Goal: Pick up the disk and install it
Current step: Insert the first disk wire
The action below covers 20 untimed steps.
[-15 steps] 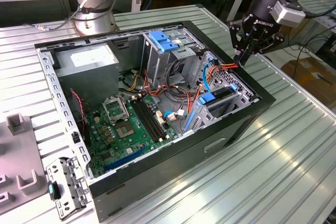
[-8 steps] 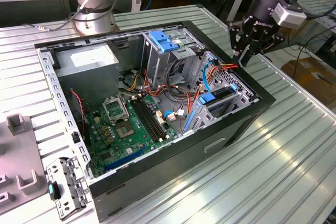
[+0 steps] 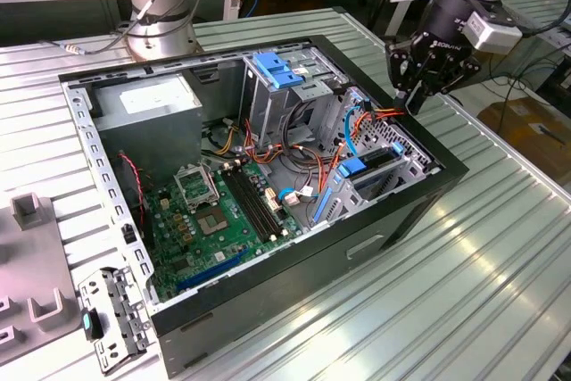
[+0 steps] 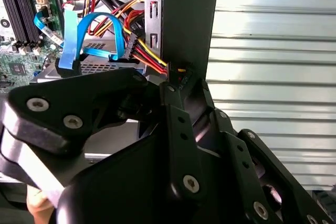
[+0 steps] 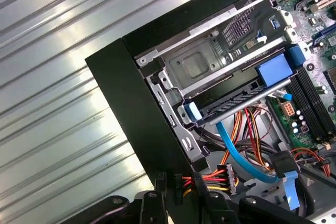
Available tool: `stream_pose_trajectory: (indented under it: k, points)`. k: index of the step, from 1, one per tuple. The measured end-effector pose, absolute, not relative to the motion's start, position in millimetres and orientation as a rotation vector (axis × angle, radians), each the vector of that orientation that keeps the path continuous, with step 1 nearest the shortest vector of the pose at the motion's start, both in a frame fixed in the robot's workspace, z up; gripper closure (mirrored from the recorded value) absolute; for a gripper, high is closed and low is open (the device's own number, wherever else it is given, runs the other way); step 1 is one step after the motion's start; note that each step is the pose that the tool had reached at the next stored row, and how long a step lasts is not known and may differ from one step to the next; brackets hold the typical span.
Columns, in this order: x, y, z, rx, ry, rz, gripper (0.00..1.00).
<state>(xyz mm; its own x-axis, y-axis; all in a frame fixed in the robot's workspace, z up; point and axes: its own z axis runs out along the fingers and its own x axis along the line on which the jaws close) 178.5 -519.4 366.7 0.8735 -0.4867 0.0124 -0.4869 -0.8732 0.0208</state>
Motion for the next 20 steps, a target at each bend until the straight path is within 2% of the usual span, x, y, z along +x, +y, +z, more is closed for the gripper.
stream_pose_trajectory:
  k: [2,4,20]
  points:
    - [178.9,-519.4,366.3,3.018,-0.784,0.011,0.69]
    - [179.0,-519.4,366.2,3.018,-0.784,0.011,0.82]
    - [177.5,-519.0,373.6,3.018,-0.784,0.011,0.84]
